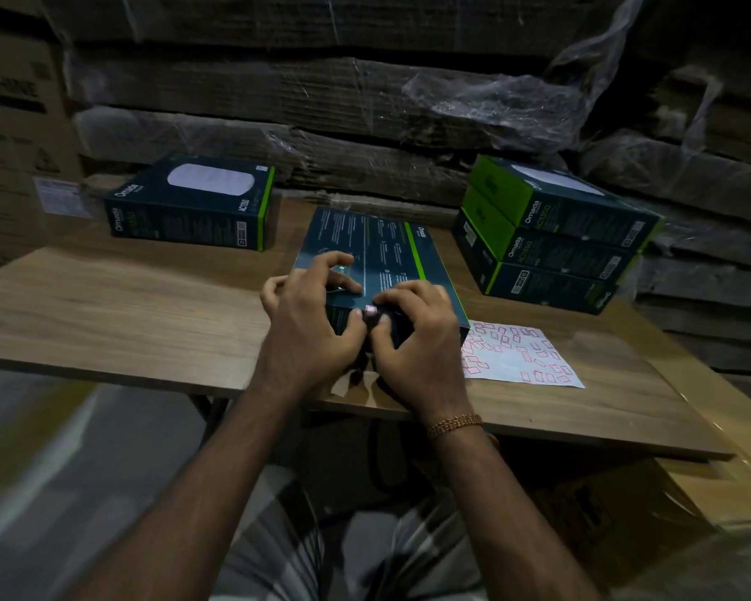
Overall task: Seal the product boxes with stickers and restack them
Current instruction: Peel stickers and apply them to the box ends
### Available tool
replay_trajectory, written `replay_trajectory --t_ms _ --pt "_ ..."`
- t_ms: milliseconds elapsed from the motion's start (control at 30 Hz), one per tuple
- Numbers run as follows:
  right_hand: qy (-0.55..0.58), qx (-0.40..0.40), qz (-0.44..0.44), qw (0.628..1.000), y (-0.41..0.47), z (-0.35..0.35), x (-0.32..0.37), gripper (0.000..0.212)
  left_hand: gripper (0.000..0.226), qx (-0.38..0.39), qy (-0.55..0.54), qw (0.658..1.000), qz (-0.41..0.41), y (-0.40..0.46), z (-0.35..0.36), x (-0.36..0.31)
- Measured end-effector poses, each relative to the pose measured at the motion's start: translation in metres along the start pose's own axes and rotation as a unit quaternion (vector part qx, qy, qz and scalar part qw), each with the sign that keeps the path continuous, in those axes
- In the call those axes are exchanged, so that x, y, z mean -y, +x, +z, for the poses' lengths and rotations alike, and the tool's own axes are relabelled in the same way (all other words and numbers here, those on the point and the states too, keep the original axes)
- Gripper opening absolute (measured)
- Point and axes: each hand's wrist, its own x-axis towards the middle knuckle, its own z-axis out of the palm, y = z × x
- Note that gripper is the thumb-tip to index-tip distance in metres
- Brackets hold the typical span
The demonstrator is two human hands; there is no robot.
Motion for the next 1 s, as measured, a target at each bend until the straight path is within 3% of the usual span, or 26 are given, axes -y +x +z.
replay_trajectory --t_ms 233,533,800,1000 --pt "0.006 -0.039 0.046 0.998 0.011 0.0 0.005 0.009 0.052 -0.041 0.024 0.999 -0.013 0.005 0.0 -0.006" --pt "0.013 0.107 0.171 0.979 0.047 -0.02 0.004 0.005 0.045 -0.071 0.062 0.994 -0.05 0.008 0.008 -0.012" --pt "0.034 0.108 0.164 0.98 0.041 -0.02 0.001 0.005 0.036 -0.092 0.025 0.994 -0.061 0.012 0.009 -0.01" --pt "0.051 0.135 0.167 0.975 0.044 -0.025 -0.001 0.012 0.051 -0.066 0.035 0.996 -0.046 0.008 0.005 -0.013"
